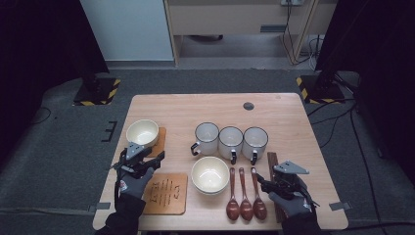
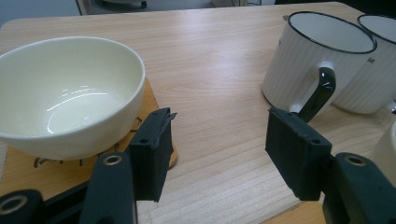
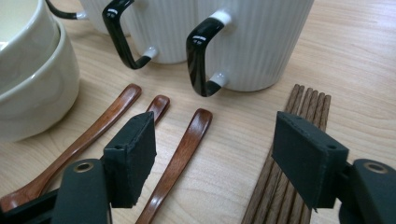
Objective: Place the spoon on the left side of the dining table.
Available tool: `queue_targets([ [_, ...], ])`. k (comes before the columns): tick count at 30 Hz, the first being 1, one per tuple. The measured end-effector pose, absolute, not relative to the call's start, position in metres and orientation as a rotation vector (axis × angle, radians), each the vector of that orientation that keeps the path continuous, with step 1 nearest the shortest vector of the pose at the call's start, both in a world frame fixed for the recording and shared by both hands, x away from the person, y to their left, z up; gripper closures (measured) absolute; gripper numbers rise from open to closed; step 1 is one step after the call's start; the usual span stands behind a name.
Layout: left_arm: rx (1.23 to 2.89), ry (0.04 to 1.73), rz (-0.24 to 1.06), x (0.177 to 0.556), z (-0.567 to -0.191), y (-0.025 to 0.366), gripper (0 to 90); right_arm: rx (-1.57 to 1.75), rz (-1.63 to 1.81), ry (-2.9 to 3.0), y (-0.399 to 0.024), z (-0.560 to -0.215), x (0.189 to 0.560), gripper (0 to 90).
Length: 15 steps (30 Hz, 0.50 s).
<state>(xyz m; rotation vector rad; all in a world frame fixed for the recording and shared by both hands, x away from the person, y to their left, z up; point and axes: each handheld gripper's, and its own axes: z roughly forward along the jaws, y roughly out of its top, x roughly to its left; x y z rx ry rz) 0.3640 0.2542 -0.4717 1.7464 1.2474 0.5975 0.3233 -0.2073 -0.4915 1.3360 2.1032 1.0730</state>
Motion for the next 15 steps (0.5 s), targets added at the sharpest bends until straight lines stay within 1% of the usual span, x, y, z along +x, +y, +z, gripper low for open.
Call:
queue_targets([
  [15, 1.747, 1.24, 0.585, 0.3643, -0.4722, 0.2548, 39.1, 1.313, 1.023, 2.169, -0.199, -0.4995, 0.3167, 37.6],
])
